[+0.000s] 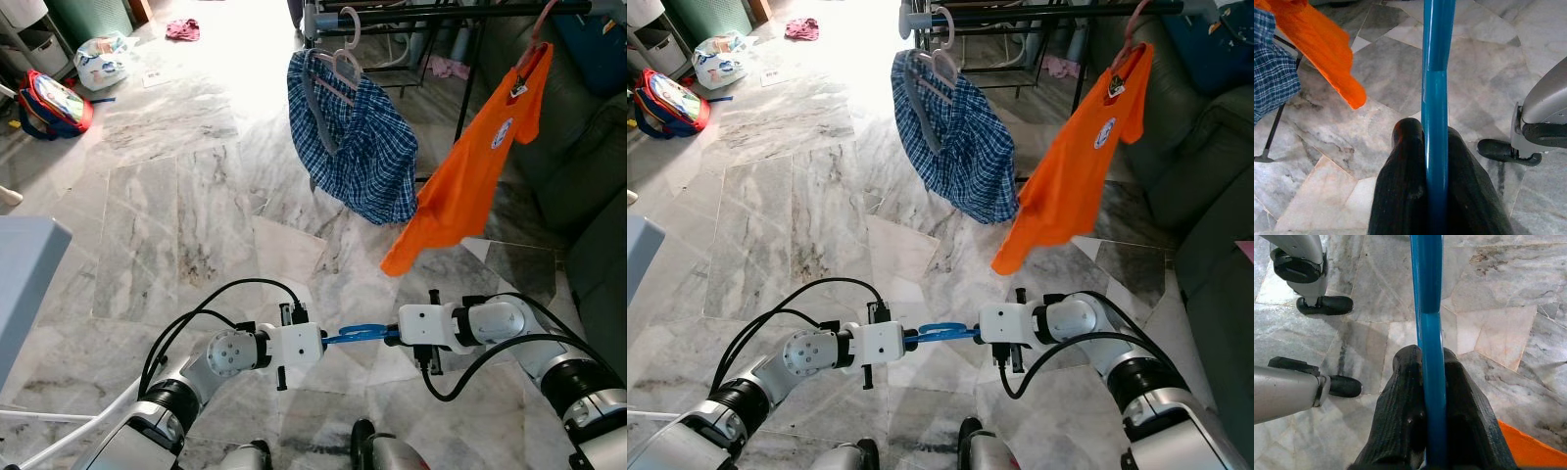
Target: Hang hanger
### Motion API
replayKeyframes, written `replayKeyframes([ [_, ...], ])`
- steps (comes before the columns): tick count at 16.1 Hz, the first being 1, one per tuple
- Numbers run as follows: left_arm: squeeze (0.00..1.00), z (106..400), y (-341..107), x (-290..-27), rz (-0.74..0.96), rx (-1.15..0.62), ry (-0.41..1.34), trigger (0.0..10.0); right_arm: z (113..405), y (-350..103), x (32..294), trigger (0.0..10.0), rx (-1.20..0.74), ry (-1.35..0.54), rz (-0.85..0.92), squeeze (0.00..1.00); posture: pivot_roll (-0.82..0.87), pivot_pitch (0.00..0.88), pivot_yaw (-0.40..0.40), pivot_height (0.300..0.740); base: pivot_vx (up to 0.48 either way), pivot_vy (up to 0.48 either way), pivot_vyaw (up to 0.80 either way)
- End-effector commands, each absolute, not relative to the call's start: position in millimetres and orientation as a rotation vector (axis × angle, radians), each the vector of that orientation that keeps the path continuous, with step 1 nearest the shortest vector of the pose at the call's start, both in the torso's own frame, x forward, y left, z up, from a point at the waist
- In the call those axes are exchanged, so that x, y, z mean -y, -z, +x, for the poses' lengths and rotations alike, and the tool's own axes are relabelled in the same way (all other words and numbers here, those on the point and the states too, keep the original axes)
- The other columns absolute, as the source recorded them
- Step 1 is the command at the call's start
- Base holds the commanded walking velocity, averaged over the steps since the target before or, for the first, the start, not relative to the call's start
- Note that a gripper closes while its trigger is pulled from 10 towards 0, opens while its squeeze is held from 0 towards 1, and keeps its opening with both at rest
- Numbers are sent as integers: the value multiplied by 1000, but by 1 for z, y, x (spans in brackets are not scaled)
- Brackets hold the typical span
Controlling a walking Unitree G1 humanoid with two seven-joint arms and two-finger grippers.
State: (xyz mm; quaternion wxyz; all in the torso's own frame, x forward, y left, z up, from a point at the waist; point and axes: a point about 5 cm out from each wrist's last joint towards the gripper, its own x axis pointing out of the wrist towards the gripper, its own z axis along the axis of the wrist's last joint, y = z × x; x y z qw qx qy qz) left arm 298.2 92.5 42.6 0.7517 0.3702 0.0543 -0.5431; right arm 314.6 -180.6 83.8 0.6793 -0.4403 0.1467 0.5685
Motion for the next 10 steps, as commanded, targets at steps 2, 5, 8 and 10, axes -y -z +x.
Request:
replayKeyframes([
  [2, 827, 293, -37, -94, 800, -133, 1202, 10000, 310, -79, 178, 0, -334, -1293, -950, 0, 1, 237, 49, 740, 0, 0, 0],
  [5, 1000, 298, -42, -96, 809, -95, 1142, 10000, 306, -75, 177, 0, -336, -1289, -930, 0, 0, 238, 54, 740, 0, 0, 0],
  [8, 1000, 303, -49, -97, 814, -50, 1116, 10000, 303, -69, 178, 0, -346, -1267, -929, 0, -3, 242, 63, 740, 0, 0, 0],
  [10, 1000, 297, -42, -101, 842, -102, 1184, 10000, 301, -64, 180, 0, -358, -1243, -946, 0, -7, 247, 75, 740, 0, 0, 0],
])
